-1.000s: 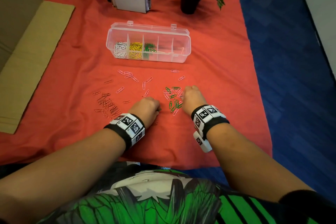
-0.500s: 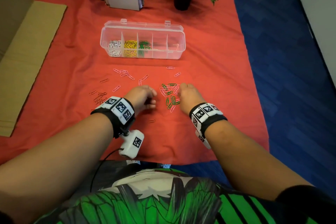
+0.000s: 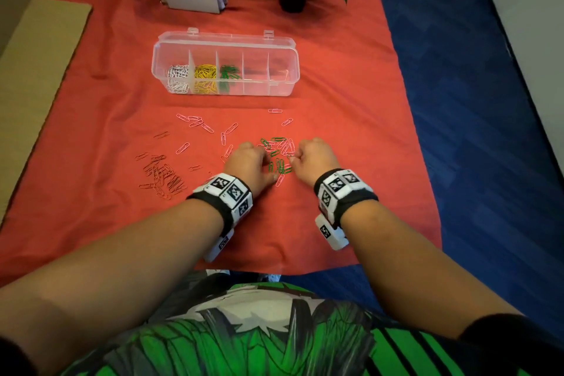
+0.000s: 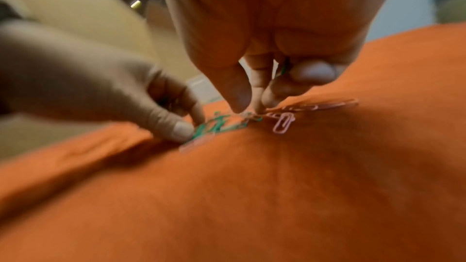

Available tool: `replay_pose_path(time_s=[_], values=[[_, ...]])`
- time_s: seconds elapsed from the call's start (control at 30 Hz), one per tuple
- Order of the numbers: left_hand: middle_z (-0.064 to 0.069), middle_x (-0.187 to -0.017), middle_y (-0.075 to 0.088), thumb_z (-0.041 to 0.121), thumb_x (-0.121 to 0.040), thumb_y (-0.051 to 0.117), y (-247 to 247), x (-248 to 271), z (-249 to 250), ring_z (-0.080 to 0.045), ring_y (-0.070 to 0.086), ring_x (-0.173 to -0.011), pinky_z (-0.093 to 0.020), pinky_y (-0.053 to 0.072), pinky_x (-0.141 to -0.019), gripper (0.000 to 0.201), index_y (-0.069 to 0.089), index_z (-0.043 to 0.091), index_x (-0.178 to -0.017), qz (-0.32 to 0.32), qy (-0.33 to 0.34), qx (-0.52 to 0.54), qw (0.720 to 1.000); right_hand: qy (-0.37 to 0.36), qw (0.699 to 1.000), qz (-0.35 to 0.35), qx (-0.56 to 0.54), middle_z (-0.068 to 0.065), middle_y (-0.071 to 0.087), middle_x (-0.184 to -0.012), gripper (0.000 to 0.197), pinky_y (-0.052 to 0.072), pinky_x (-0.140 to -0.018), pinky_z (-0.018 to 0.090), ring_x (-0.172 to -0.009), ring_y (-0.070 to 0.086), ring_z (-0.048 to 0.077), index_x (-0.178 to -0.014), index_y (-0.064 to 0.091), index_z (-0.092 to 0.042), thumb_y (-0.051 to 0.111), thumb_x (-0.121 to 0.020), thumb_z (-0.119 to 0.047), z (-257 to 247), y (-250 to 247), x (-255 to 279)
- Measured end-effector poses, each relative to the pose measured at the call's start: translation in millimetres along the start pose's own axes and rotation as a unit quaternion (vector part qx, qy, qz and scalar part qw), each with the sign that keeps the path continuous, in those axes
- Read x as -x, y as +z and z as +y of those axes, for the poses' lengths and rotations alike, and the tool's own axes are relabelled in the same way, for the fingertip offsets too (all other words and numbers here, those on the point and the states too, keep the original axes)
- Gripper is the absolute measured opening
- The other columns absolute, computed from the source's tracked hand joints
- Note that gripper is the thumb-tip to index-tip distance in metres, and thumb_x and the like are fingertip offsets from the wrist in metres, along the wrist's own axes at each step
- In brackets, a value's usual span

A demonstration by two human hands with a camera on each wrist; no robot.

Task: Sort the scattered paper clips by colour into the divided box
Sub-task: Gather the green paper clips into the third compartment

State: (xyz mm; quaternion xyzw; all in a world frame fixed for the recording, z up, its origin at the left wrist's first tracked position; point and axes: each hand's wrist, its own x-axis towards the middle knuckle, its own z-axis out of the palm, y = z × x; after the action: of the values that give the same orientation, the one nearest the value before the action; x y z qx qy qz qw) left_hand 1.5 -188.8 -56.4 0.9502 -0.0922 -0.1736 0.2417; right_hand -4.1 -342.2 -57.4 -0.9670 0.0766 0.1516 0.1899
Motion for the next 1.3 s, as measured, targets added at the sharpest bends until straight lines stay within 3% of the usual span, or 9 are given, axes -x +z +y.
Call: replay_pose_path(time_s=[0.2,0.37,0.6,0.67,0.73,0.83,0.97,1.17,1.3], values=[[-0.016,-0.099,0.057,0.014,-0.076,0.062,-4.2,-0.4,-8.6,-0.034,0.057,-0.095,-0.035,0.045,-0.082,0.023,0.067,0.009,-0.097,-0.004,0.031,-0.025,0.999,-0.049,0.993,0.017,0.106,0.019,0.054,-0.113,0.028,0.048,-0.089,0.042,-0.105,0.056,0.037,-0.109,0.054,0.002,0.048,-0.083,-0.007,-14.1,6.8,-0.6],[-0.016,-0.100,0.057,0.017,-0.077,0.061,-3.9,-1.4,-11.8,-0.034,0.056,-0.098,-0.038,0.047,-0.086,0.025,0.065,0.008,-0.100,-0.007,0.045,-0.049,0.998,0.029,0.990,-0.035,-0.135,0.008,0.060,-0.084,0.006,0.043,-0.067,0.028,-0.076,0.056,0.024,-0.085,0.054,-0.014,0.049,-0.087,-0.011,-7.0,-7.2,-10.3],[-0.017,-0.103,0.059,0.015,-0.083,0.055,4.3,-2.3,-10.7,-0.033,0.056,-0.100,-0.034,0.041,-0.086,0.015,0.062,0.007,-0.094,-0.027,0.057,-0.029,0.998,0.175,0.751,-0.109,-0.627,0.003,0.046,-0.065,0.022,0.039,-0.040,0.016,-0.054,0.047,0.011,-0.080,0.051,-0.013,0.040,-0.091,0.003,-3.6,-23.6,1.7],[-0.015,-0.099,0.063,0.013,-0.083,0.057,1.8,-2.6,-12.8,-0.030,0.057,-0.096,-0.030,0.038,-0.080,0.011,0.062,0.007,-0.091,-0.026,0.038,0.022,0.999,0.193,0.783,-0.116,-0.579,0.002,0.044,-0.063,0.018,0.039,-0.040,0.017,-0.049,0.044,0.010,-0.075,0.051,-0.015,0.048,-0.090,-0.004,-4.8,-20.0,-0.2],[-0.009,-0.086,0.064,0.013,-0.084,0.059,-4.0,-3.8,-16.5,-0.024,0.057,-0.080,-0.027,0.037,-0.070,0.005,0.060,0.011,-0.088,-0.025,-0.010,0.110,0.994,0.166,0.896,-0.118,-0.395,0.003,0.050,-0.063,0.017,0.041,-0.046,0.023,-0.051,0.046,0.014,-0.071,0.054,-0.017,0.056,-0.086,-0.010,-8.6,-13.6,-3.4],[0.003,-0.067,0.048,0.008,-0.087,0.057,-12.6,-6.4,-22.4,-0.002,0.046,-0.052,-0.014,0.036,-0.052,0.012,0.053,0.019,-0.086,-0.054,-0.087,0.321,0.942,0.050,0.994,-0.080,-0.049,0.017,0.067,-0.096,0.018,0.049,-0.077,0.033,-0.087,0.062,0.029,-0.089,0.064,-0.006,0.059,-0.083,-0.022,-20.1,-7.4,-0.1],[0.003,-0.065,0.041,0.000,-0.092,0.044,-27.5,-3.4,-23.6,0.001,0.038,-0.036,-0.012,0.029,-0.036,0.024,0.055,0.021,-0.087,-0.088,-0.153,0.533,0.827,-0.025,0.997,-0.021,0.070,0.020,0.052,-0.119,0.040,0.047,-0.093,0.040,-0.109,0.055,0.037,-0.115,0.052,-0.001,0.059,-0.085,-0.027,-30.8,9.2,4.0],[0.001,-0.060,0.044,0.015,-0.086,0.037,-46.1,-9.6,-22.8,-0.012,0.049,-0.053,-0.022,0.055,-0.055,0.023,0.054,0.013,-0.070,-0.134,-0.252,0.699,0.655,-0.031,0.996,-0.052,-0.059,0.012,0.054,-0.103,0.008,0.044,-0.082,0.031,-0.093,0.056,0.029,-0.093,0.057,-0.011,0.053,-0.086,-0.014,-31.4,9.7,-5.6],[0.002,-0.063,0.041,0.018,-0.090,0.043,-40.9,-23.4,-12.4,-0.005,0.043,-0.041,-0.016,0.048,-0.043,0.024,0.054,0.015,-0.070,-0.091,-0.235,0.629,0.736,0.075,0.929,-0.084,-0.352,-0.003,0.045,-0.062,0.020,0.031,-0.049,0.025,-0.052,0.039,0.013,-0.072,0.050,-0.022,0.056,-0.086,-0.009,-14.4,-8.4,-11.7]])
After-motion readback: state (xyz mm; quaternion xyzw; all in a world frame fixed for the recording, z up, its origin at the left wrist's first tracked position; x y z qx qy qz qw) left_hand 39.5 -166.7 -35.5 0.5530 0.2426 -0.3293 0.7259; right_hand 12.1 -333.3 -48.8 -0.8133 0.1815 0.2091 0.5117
